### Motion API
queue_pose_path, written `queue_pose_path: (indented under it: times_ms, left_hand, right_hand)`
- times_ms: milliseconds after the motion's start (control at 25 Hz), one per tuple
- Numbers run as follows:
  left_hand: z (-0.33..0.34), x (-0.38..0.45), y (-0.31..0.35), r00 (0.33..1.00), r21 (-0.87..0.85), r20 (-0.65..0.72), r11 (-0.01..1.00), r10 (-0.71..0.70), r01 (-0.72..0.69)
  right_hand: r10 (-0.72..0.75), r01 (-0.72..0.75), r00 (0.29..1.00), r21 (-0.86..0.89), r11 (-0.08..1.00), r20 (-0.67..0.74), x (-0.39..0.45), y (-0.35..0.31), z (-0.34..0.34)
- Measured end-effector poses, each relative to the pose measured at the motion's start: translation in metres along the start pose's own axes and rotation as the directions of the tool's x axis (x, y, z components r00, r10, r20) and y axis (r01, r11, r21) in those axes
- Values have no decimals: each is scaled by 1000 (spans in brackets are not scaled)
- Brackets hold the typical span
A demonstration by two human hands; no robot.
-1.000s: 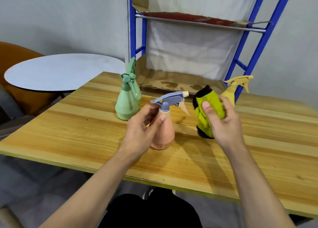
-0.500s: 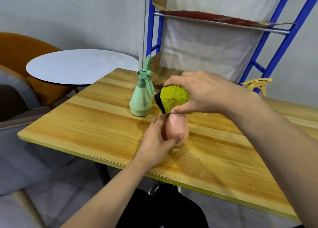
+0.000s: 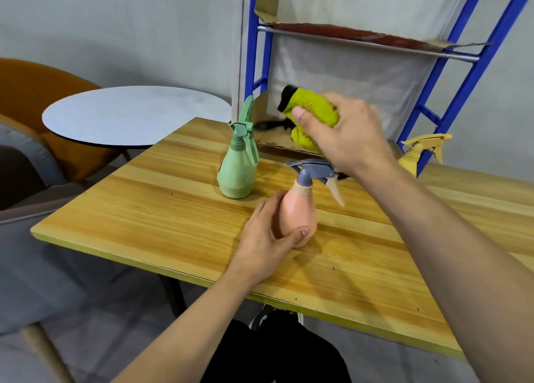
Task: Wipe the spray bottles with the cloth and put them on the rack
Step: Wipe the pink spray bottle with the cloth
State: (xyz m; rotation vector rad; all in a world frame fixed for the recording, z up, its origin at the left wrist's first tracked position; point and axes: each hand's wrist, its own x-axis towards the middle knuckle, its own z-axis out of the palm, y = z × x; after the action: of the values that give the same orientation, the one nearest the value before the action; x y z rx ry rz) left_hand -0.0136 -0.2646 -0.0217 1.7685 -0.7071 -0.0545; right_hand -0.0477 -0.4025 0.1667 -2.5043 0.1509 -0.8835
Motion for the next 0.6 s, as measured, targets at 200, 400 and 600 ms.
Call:
queue_pose_path:
  times_ms: [200,400,600]
  left_hand:
    - [1,1,0,1000,11,-4,1000,-17,17]
    - [3,2,-3,1000,-5,-22,1000,-11,10]
    - [4,-1,-5,999,-15,-34,1000,-4,3]
  right_hand:
    - [-35,149,915,-256,955,402,-12,5,-22]
    - [-84,184,947,-309,933,310,-18,8,-1]
    - [-23,36,984,-70,997,175,-22,20,9]
